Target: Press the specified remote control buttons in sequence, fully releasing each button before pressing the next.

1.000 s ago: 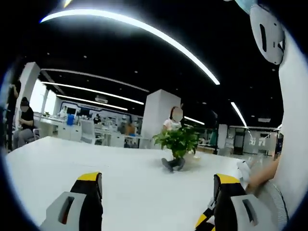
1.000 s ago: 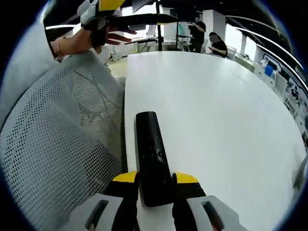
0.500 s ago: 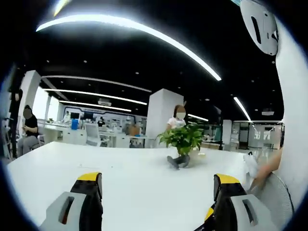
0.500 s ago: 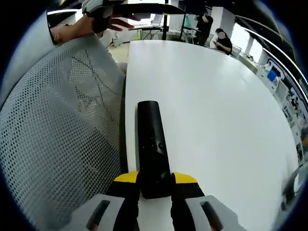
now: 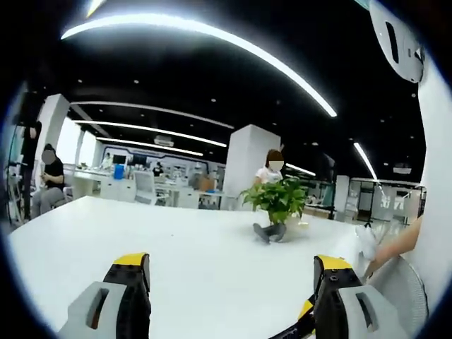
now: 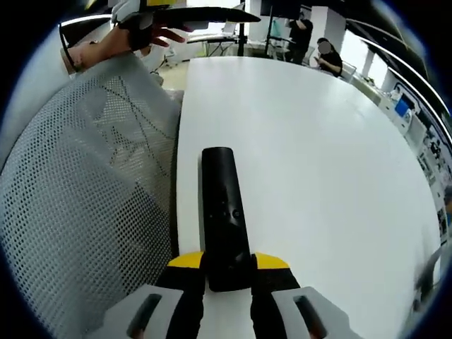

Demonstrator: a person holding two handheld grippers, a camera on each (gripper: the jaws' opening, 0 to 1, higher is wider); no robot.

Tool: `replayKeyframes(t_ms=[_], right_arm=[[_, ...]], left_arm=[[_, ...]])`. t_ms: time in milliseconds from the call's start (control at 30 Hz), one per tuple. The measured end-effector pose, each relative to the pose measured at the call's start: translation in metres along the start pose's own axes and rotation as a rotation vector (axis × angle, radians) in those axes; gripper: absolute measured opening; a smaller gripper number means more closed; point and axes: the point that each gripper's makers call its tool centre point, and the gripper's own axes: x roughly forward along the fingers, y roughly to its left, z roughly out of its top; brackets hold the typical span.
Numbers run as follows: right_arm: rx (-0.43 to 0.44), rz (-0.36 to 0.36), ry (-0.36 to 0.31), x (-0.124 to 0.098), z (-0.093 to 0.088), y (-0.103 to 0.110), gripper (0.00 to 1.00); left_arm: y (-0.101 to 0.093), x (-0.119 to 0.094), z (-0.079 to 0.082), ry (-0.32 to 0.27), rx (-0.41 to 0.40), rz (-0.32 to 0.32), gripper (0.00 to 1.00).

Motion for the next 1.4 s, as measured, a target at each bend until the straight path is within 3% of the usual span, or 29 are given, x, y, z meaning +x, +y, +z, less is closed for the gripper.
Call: replayKeyframes(t_ms=[1400], right_arm=[[0.057,-0.004,0.078,0.005,0.008,-0.095,0.22]], left_arm=[[-0.002,-0.002,-0.001,0.011,0.025,-0.009,0.98]])
